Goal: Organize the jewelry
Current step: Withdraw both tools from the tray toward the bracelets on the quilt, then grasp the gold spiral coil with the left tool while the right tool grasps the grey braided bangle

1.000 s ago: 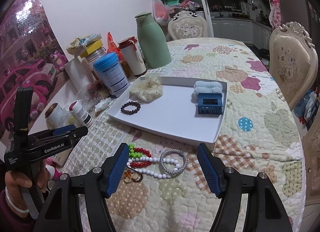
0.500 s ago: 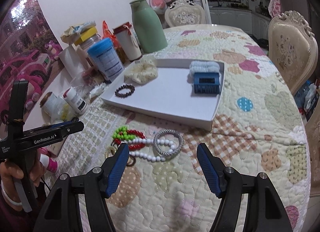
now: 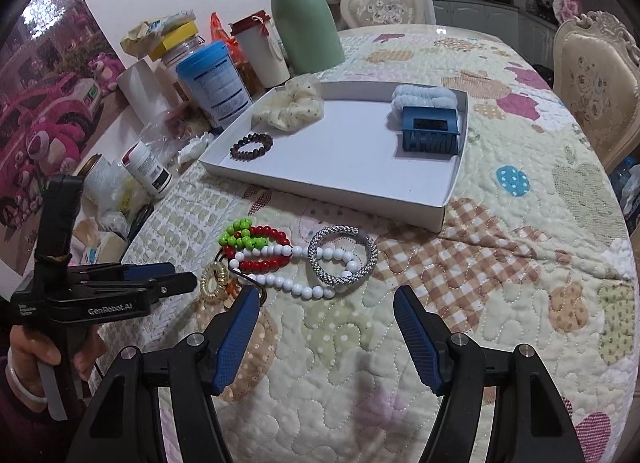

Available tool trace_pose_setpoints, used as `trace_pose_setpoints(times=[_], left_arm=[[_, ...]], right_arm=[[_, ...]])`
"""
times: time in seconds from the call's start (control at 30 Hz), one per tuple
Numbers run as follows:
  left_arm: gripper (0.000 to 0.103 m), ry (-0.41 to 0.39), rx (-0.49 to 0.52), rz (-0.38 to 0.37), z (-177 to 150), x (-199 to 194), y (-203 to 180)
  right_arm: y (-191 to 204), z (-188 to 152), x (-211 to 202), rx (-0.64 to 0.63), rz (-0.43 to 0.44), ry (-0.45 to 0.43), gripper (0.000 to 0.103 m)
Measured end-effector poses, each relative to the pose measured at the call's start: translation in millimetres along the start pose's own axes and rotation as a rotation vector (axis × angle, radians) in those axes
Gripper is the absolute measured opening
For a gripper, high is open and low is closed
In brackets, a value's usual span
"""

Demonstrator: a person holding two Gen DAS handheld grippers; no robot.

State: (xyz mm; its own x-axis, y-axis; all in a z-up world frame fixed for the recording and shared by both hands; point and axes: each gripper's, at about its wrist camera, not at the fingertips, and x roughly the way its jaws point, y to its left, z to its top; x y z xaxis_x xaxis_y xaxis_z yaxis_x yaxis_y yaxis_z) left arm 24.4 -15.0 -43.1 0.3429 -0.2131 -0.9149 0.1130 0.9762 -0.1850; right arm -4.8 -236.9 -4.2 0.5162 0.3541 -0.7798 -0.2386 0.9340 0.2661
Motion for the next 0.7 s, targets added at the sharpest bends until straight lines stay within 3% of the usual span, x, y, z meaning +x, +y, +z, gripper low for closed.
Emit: trace_pose_setpoints(times=[0.27,0.37,0.43,0.5,0.7], left_arm=[[0.049,0.006,0.024,0.016,7.4,19.9,-6.1],[0.047,-0.002,0.038,0.017,9.4,23.1,-9.3],[0.043,-0.007,0.042,0.02,10.6,24.2,-10.1],[0.029,-0.007,0.043,0.025,11.9,24.8,-10.0],[0.013,-0.011,0.044,0.026,12.1,26.6,-10.2]], right_arm=[[-7.5,5.4,12.0,-0.005,-0.002,0.006,0.065],[-12.8,11.7,21.7,-0.015,-0.024,0.011,0.052],[-15.4,16.2,28.0,-0.029,-0.041,0.013,0.047],[-17.9,21.0,37.1,-0.046,-0.063,0.025,0.045],[-23.4,27.2,69.3,-0.092,-0.104,0.084,0.026]])
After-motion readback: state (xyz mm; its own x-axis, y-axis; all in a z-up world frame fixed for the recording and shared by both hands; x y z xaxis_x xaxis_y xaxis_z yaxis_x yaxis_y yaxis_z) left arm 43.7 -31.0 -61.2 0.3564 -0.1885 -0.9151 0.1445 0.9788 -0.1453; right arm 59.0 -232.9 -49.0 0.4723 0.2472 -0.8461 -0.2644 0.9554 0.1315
